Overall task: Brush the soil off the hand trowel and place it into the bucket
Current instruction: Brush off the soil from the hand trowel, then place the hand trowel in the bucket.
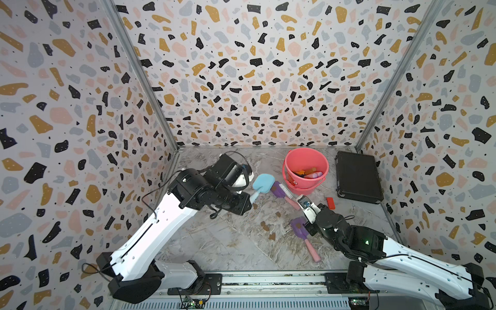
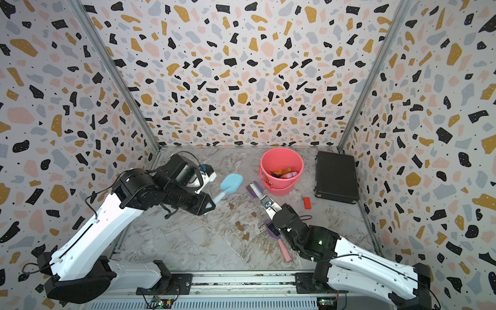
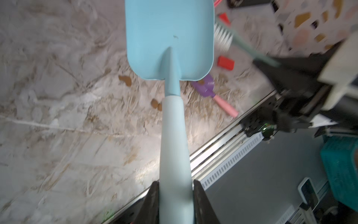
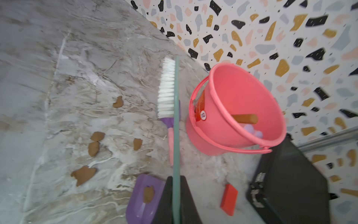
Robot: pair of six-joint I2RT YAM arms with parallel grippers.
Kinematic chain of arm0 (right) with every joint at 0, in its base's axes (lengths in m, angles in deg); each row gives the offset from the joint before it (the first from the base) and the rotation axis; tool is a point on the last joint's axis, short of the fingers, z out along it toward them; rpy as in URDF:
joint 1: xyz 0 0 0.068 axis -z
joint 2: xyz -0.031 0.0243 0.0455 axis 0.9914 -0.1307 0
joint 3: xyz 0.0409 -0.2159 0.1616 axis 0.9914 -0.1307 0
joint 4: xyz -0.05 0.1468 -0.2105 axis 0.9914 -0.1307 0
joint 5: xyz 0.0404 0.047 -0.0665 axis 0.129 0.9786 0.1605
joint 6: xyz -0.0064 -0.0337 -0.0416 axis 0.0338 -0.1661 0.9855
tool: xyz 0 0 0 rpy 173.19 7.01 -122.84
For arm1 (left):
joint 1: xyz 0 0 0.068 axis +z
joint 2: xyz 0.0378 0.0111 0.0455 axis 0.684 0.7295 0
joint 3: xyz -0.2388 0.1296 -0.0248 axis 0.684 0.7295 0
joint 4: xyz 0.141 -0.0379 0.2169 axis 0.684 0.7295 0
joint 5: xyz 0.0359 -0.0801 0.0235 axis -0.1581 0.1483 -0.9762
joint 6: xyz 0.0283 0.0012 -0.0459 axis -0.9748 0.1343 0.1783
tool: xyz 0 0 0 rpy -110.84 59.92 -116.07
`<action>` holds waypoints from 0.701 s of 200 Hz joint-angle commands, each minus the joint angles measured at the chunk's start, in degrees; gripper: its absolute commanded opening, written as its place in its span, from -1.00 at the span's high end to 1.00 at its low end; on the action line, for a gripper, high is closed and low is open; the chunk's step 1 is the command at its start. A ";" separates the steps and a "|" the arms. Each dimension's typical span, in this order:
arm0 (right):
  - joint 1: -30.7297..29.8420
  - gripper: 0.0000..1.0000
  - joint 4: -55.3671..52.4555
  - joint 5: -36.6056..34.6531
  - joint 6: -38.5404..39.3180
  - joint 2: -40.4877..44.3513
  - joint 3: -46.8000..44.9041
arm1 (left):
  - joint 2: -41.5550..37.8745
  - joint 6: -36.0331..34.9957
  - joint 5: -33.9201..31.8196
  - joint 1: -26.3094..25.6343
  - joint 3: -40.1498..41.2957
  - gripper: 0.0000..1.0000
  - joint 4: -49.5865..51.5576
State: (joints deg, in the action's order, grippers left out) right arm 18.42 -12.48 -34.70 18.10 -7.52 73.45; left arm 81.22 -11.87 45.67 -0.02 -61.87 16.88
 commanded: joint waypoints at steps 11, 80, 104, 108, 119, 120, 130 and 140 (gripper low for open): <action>-0.03 1.00 1.02 5.77 -22.65 4.92 -6.92 | 4.15 15.71 8.76 4.07 -4.24 1.00 -22.71; 0.00 1.00 -1.80 9.81 -37.83 17.85 -16.17 | 19.92 56.05 19.71 9.08 2.69 1.00 -66.49; -0.03 1.00 -4.76 11.06 -40.03 18.12 -16.33 | 27.19 69.77 19.55 8.67 2.24 1.00 -77.63; -0.01 1.00 -5.19 11.13 -40.33 18.17 -16.28 | 28.23 71.55 19.15 8.45 2.03 1.00 -79.20; 0.00 1.00 -5.94 11.27 -40.89 18.46 -16.33 | 30.85 75.90 17.67 7.67 0.55 1.00 -80.69; 0.00 1.00 -6.01 11.29 -40.95 18.47 -16.35 | 31.08 76.17 17.53 7.58 0.40 1.00 -80.67; 0.00 1.00 -6.41 11.15 -40.95 18.88 -16.29 | 33.01 78.65 16.14 6.79 -1.51 1.00 -80.64; 0.00 1.00 -6.81 10.79 -40.87 19.53 -16.27 | 34.99 81.24 15.29 5.83 -3.36 1.00 -80.70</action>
State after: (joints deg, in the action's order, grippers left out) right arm 18.42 -16.63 -23.92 -20.53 10.49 56.99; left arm 114.51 56.47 62.43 8.02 -60.32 -53.02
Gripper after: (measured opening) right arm 0.077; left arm 0.241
